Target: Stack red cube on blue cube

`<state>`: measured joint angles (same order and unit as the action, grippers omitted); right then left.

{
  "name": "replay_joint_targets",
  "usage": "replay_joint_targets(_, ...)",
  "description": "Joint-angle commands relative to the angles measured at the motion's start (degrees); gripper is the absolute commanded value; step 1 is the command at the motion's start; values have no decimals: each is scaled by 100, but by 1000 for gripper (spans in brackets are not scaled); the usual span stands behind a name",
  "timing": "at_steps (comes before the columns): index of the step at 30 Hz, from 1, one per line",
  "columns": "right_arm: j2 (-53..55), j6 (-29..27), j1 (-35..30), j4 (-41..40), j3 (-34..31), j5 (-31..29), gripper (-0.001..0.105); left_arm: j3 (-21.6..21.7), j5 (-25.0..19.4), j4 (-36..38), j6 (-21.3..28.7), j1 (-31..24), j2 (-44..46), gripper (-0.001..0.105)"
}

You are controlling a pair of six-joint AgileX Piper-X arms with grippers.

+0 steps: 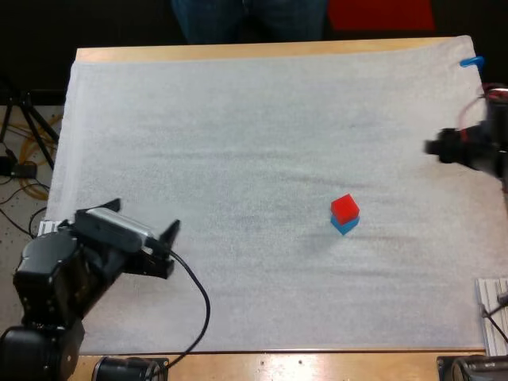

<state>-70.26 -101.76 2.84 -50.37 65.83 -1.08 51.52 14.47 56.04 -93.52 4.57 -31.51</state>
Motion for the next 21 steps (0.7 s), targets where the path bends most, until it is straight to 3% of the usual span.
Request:
replay_joint_targets(1,220,-85,-171,-16,19,9,65,22,-42,-96,74,-229,8,87)
replay_joint_targets(5,898,-268,-340,-11,-183,9,65,31,126,-152,103,-650,8,87)
replay_joint_targets(15,3288,-515,-55,-142,-1376,9,65,31,125,-141,89,-637,570,87)
replay_joint_targets(21,4533,-269,145,-456,-1597,9,64,11,255,24,103,-637,1468,87)
